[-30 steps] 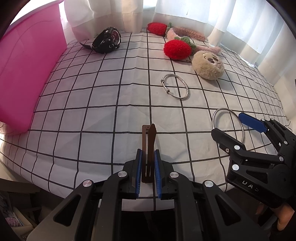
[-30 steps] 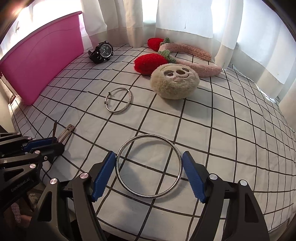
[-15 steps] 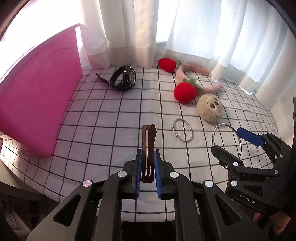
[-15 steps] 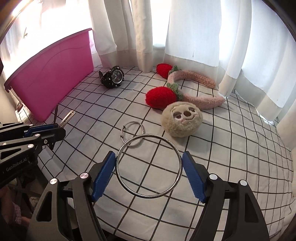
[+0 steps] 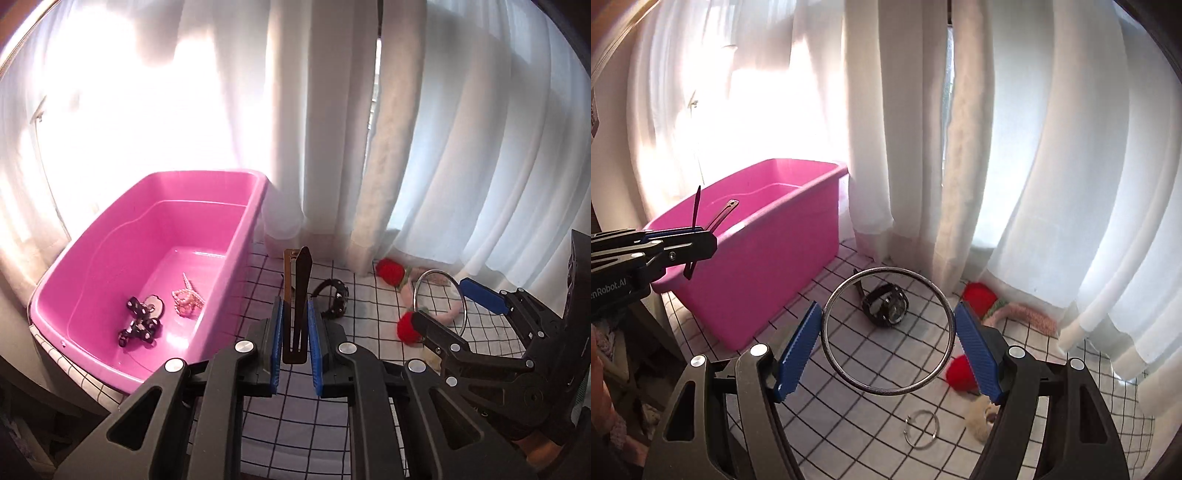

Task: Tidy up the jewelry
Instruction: 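Carry the brown clip and silver ring into the pink tub and release both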

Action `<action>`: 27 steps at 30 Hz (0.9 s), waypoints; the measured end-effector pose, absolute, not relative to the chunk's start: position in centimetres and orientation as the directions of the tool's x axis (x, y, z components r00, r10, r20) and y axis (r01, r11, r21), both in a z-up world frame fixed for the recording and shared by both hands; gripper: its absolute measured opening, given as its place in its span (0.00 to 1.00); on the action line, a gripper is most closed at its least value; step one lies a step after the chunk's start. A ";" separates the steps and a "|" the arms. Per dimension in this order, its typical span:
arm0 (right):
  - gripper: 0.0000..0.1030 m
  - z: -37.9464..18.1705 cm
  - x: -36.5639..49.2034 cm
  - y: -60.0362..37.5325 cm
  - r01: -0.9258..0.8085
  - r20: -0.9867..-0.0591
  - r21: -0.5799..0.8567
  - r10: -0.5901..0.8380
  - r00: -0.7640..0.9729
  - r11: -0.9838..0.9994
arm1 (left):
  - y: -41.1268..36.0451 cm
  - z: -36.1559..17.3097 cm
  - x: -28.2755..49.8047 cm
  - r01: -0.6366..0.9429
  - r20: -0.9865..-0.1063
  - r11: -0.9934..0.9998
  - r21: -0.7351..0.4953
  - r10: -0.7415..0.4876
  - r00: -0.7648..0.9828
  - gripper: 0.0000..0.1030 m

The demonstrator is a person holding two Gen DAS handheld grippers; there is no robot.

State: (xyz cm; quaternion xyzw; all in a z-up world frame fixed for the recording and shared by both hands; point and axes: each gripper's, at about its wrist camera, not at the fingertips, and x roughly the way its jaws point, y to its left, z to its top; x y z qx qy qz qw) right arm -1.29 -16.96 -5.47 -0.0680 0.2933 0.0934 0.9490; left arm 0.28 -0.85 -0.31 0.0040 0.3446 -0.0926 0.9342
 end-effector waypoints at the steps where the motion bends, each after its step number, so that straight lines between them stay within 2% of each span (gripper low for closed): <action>1: 0.69 -4.7 -0.7 -16.0 -0.233 -0.557 -0.077 0.151 0.817 0.969 | 0.1 0.4 0.6 0.161 -0.631 0.986 -0.053 -0.158 0.759 0.13; 6: 0.69 -1.8 2.2 -10.8 -0.317 -0.509 -0.097 0.227 0.830 0.943 | 5.0 2.6 2.8 0.081 -0.581 0.996 -0.035 -0.086 0.809 0.13; 13: 0.69 0.4 6.4 -3.5 -0.424 -0.496 -0.080 0.333 0.802 0.902 | 11.7 3.3 5.7 -0.036 -0.581 0.999 -0.030 0.012 0.814 0.13; 19: 0.69 -0.7 10.2 1.8 -0.487 -0.564 -0.083 0.362 0.742 0.869 | 16.5 0.8 7.7 -0.130 -0.654 0.991 -0.032 0.077 0.752 0.13; 27: 0.69 -3.6 13.9 6.1 -0.519 -0.680 -0.097 0.324 0.658 0.849 | 20.1 -2.3 10.0 -0.192 -0.737 0.979 -0.073 0.076 0.672 0.13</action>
